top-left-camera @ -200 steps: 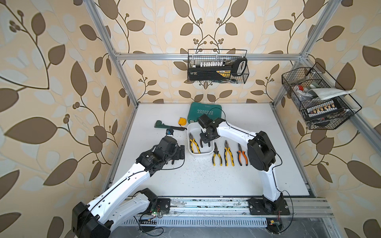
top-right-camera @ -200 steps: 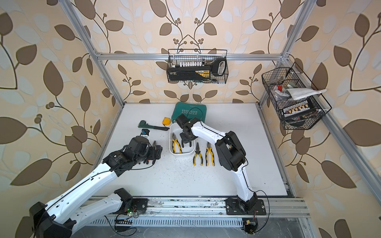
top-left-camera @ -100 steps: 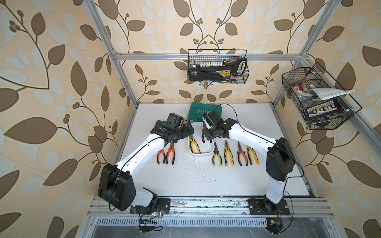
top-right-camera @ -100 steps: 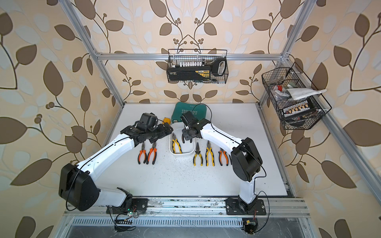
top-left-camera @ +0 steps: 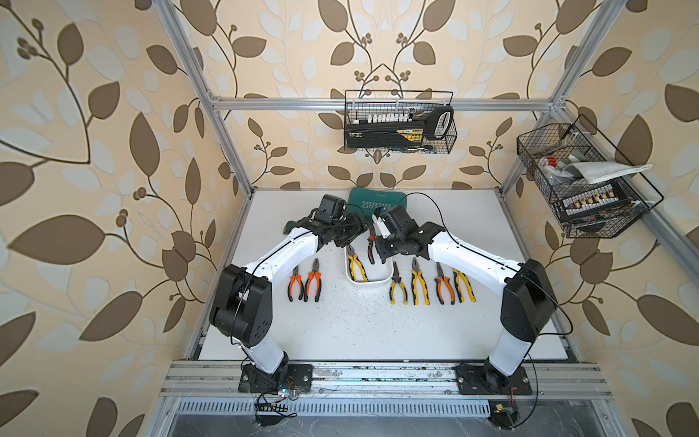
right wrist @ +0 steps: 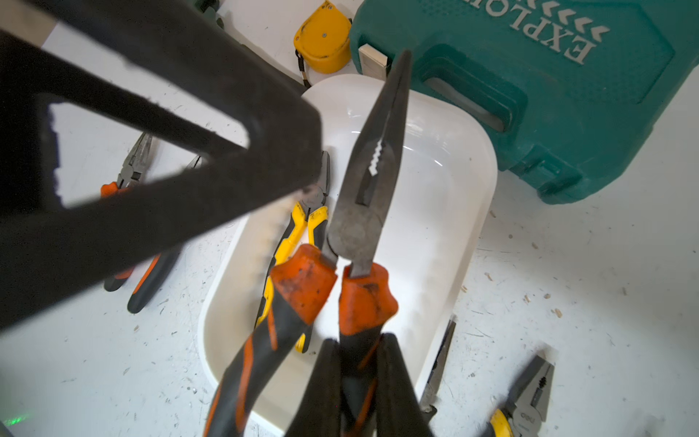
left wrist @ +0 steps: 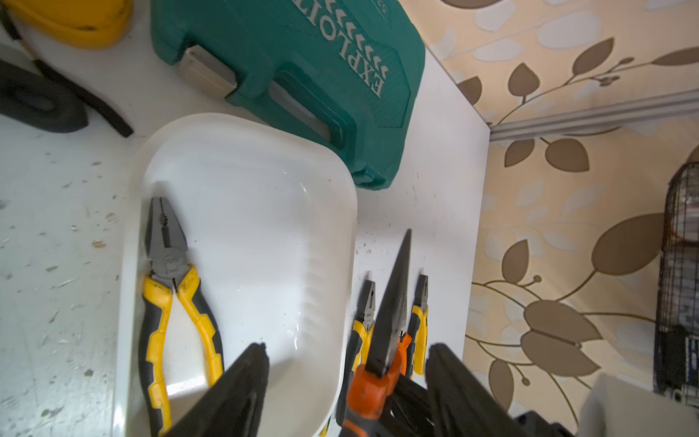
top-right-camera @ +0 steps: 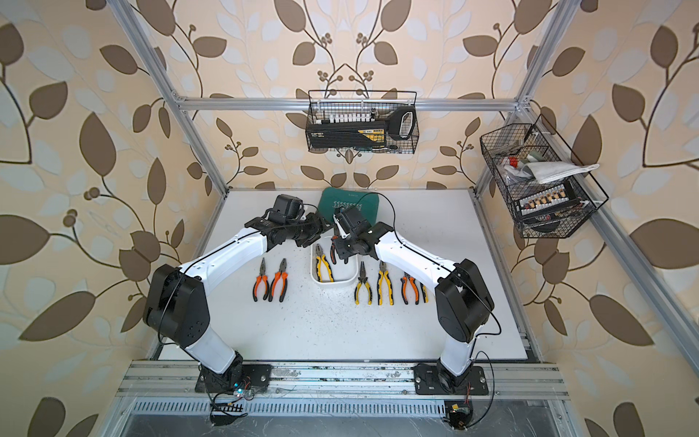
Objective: Take the pliers out of the storage box
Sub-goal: Place the pliers at the center of the board.
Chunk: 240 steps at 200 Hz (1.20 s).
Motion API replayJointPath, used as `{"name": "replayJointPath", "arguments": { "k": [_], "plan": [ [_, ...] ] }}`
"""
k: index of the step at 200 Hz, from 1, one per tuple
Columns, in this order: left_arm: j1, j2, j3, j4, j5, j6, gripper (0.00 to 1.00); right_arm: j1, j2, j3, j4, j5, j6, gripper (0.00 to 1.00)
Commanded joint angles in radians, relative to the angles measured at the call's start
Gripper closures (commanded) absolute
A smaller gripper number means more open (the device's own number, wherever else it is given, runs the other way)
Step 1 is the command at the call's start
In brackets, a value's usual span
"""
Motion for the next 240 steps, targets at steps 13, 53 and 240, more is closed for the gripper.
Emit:
{"name": "replayJointPath", "arguments": {
  "k": [13,53,240],
  "plan": [
    [0.006,0.040,0.047,0.095,0.117,-0.025,0.42,-0.005,-0.052,-0.008,0.059,-0.042,0.016,1.00],
    [0.004,0.077,0.053,0.129,0.167,-0.055,0.49,-0.009,-0.058,-0.021,0.082,-0.072,0.031,1.00],
    [0.007,0.070,0.097,0.084,0.099,0.016,0.81,-0.012,-0.065,-0.029,0.078,-0.118,0.023,1.00]
  ]
}}
